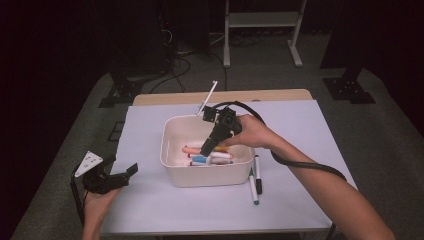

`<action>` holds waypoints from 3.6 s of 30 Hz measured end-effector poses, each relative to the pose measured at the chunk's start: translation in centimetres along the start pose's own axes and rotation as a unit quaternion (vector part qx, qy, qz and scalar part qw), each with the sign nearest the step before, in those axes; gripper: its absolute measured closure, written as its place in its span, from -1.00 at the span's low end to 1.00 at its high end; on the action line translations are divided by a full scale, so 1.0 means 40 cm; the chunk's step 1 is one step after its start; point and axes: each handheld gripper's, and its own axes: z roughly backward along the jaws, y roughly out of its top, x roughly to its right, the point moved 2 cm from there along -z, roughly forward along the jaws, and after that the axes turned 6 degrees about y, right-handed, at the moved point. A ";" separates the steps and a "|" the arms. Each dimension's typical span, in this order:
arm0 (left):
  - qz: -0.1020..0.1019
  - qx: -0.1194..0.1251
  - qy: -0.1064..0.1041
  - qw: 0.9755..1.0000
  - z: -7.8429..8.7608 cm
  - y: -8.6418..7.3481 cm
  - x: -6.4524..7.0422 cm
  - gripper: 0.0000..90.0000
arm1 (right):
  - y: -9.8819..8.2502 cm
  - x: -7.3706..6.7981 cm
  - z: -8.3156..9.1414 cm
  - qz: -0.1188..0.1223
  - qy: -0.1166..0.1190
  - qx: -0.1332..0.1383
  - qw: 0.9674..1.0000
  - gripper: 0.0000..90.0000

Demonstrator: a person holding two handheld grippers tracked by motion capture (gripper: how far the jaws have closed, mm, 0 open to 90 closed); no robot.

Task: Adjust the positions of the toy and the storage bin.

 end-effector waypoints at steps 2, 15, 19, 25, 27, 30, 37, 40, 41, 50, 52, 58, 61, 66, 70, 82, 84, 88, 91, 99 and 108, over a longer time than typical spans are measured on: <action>0.000 0.000 0.001 1.000 0.001 0.000 -0.001 -0.98 | 0.005 0.002 -0.011 -0.001 -0.003 -0.008 1.000 0.68; 0.000 0.004 0.002 1.000 0.006 0.001 -0.003 -0.98 | 0.012 0.022 -0.071 -0.012 -0.024 -0.033 0.999 0.48; 0.000 0.004 0.000 1.000 0.004 0.001 0.000 -0.98 | 0.002 0.011 -0.049 -0.014 -0.029 -0.022 0.999 0.48; -0.001 0.003 0.000 1.000 0.004 0.002 0.003 -0.98 | -0.029 -0.006 -0.002 -0.012 -0.040 0.000 0.999 0.49; 0.000 0.003 0.000 1.000 0.003 0.002 0.003 -0.98 | -0.035 -0.009 0.006 -0.014 -0.045 0.004 0.999 0.49; -0.001 0.001 0.000 1.000 0.003 0.002 0.004 -0.98 | -0.068 -0.019 0.045 -0.019 -0.054 0.028 0.998 0.50; -0.001 0.003 0.000 1.000 0.002 0.002 0.008 -0.99 | -0.137 -0.031 0.114 -0.035 -0.067 0.069 0.995 0.49; -0.001 0.004 0.001 1.000 0.002 0.002 0.009 -0.99 | -0.164 -0.037 0.138 -0.041 -0.073 0.081 0.993 0.49; -0.001 0.004 0.001 1.000 0.003 0.002 0.009 -0.98 | -0.175 -0.040 0.146 -0.043 -0.075 0.087 0.992 0.49; -0.002 0.002 0.001 1.000 0.002 0.001 0.009 -0.98 | -0.250 -0.047 0.194 -0.065 -0.095 0.105 0.988 0.46; -0.001 0.002 0.002 1.000 0.003 0.001 0.008 -0.98 | -0.271 -0.046 0.202 -0.072 -0.097 0.112 0.986 0.46; -0.002 0.001 0.002 1.000 0.002 0.001 0.009 -0.98 | -0.341 -0.042 0.220 -0.093 -0.104 0.131 0.981 0.45; -0.002 0.002 0.001 1.000 0.002 0.002 0.010 -0.98 | -0.362 -0.041 0.222 -0.097 -0.104 0.139 0.980 0.44; -0.002 0.001 0.000 1.000 0.002 0.002 0.012 -0.99 | -0.409 -0.026 0.213 -0.111 -0.104 0.151 0.977 0.40; -0.002 0.001 0.001 1.000 0.003 0.002 0.010 -0.99 | -0.450 -0.007 0.191 -0.125 -0.102 0.157 0.974 0.38; -0.002 0.002 0.001 1.000 0.004 0.002 0.010 -0.98 | -0.499 0.042 0.109 -0.149 -0.099 0.149 0.972 0.36; -0.002 0.002 0.001 1.000 0.005 0.002 0.009 -0.98 | -0.504 0.048 0.095 -0.153 -0.102 0.148 0.972 0.35; -0.002 0.002 0.003 1.000 0.007 0.002 0.006 -0.99 | -0.511 0.063 0.064 -0.159 -0.109 0.139 0.971 0.32; -0.001 0.003 0.003 1.000 0.007 0.001 0.005 -0.99 | -0.515 0.074 0.042 -0.162 -0.115 0.136 0.971 0.32; 0.000 0.004 0.002 1.000 0.009 0.002 0.004 -0.98 | -0.520 0.098 -0.014 -0.177 -0.140 0.127 0.966 0.30; 0.002 0.004 0.003 1.000 0.009 0.002 0.002 -0.98 | -0.516 0.126 -0.049 -0.200 -0.155 0.127 0.959 0.26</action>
